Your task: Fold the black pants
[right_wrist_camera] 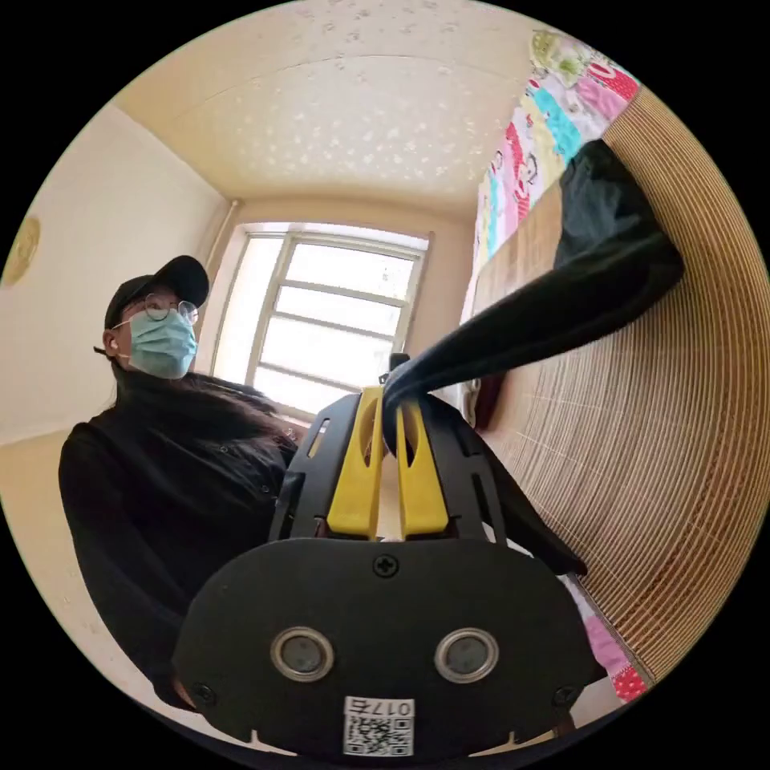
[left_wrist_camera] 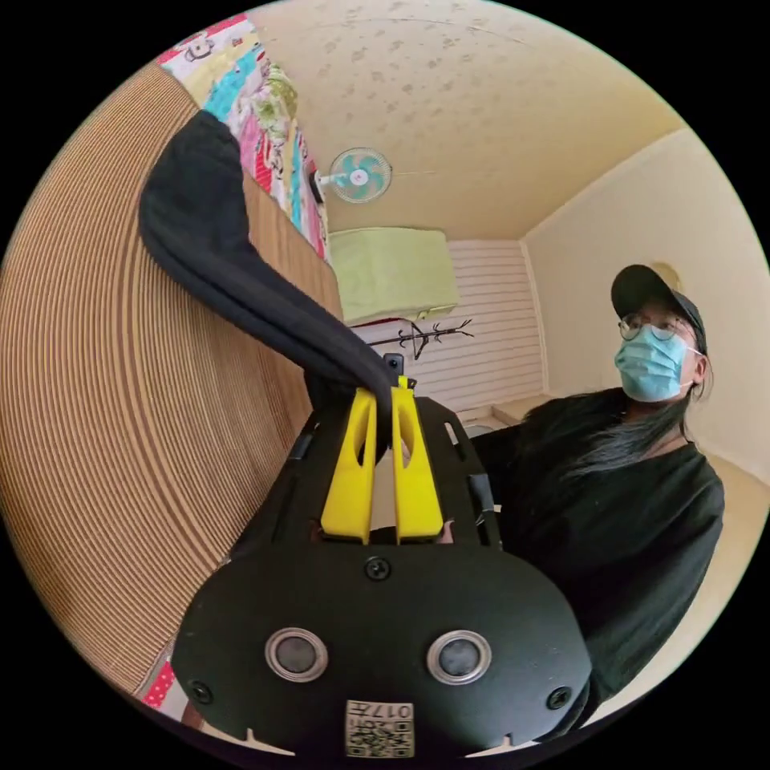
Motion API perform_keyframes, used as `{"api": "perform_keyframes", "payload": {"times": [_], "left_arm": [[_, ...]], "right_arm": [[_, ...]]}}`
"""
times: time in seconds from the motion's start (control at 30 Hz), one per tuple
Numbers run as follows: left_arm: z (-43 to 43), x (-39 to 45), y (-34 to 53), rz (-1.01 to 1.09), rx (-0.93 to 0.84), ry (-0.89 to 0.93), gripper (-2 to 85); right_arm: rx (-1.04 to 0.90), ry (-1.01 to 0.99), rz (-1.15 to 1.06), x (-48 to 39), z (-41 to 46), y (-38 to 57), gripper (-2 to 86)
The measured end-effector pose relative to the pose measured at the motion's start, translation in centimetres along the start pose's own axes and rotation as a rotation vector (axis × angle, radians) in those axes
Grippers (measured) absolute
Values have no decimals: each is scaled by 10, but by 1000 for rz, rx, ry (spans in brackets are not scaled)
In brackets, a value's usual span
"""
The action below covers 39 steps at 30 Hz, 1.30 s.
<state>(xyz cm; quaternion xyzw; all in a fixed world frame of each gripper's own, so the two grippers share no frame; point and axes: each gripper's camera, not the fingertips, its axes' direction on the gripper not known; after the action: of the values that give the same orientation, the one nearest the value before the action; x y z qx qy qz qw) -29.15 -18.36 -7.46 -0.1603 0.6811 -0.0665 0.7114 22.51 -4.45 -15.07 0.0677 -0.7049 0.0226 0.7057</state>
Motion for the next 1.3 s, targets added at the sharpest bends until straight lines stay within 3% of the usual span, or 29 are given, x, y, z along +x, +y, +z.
{"api": "perform_keyframes", "payload": {"times": [0.17,0.3,0.4,0.47,0.57,0.63,0.83,0.93,1.07,1.13,1.2,1.3], "left_arm": [[5,154,-27,271,55,20,40],[10,240,-75,420,93,-8,43],[18,257,-112,432,84,-107,43],[27,243,-136,339,87,-174,42],[44,207,-164,260,92,-352,40],[49,181,-178,214,82,-370,39],[59,96,-162,135,-19,-502,47],[79,12,-102,-69,-179,-646,62],[93,-97,18,-476,-340,-594,84],[87,-119,54,-618,-348,-582,113],[69,-128,68,-666,-285,-524,122],[52,-133,42,-601,-200,-516,127]], "right_arm": [[24,-14,-454,-193,1,-37,8],[45,76,-616,-279,4,-81,6],[57,316,-601,-297,8,-121,7],[57,522,-402,-270,15,-162,7],[33,759,-342,-224,38,-195,8],[48,804,-277,-199,48,-207,9],[3,795,-121,-97,76,-152,23],[-115,808,147,0,94,-68,38],[-295,783,614,98,105,55,66],[-353,858,677,104,106,78,78],[-348,920,672,99,100,80,90],[-125,853,642,95,74,56,123]]}}
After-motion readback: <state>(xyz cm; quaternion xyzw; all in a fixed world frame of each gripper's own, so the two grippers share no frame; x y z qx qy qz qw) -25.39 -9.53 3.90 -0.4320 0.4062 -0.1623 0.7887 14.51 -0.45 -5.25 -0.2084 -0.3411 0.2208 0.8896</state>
